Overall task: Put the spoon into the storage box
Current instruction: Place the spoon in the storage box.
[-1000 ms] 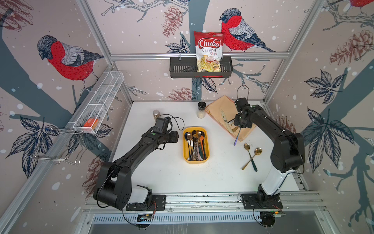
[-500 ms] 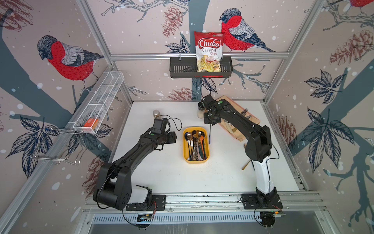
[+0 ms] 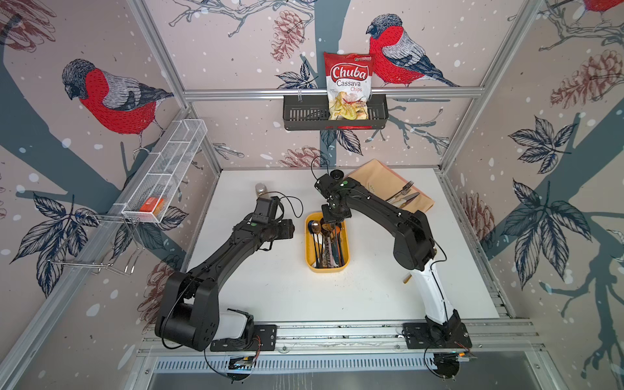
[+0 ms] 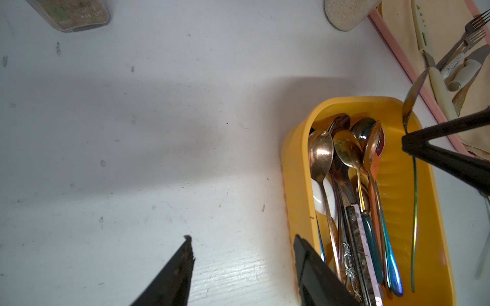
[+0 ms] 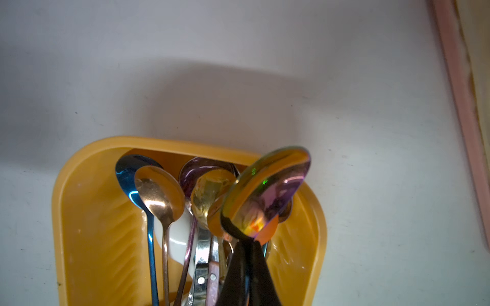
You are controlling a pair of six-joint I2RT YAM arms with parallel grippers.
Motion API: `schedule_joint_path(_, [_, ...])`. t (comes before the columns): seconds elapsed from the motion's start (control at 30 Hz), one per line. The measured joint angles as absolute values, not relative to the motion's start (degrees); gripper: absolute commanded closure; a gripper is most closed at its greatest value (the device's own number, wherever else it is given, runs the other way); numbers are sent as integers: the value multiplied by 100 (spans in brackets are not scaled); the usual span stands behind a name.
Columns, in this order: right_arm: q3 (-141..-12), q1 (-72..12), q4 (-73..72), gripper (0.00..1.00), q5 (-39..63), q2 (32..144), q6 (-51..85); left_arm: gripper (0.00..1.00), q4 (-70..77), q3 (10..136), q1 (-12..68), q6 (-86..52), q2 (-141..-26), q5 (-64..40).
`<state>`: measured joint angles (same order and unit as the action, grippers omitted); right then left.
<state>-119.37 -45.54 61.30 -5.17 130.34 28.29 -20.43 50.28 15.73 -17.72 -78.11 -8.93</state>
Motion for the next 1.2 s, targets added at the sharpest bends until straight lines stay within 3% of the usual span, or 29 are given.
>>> schedule_joint_path(0.43, [-11262,-4757,5957,92,-296,13034,2851,38,-2045,5017,1564,-1778,-7806,-895])
schedule_joint_path(0.77, [-11061,-4821,5911,73,-311,12923,2884,37,-2049,5004,1564,-1782,-7806,-895])
schedule_joint_path(1.2, [-10879,-4698,6051,69,-801,11992,2991,37,-2043,5111,1573,-1778,-7808,-1055])
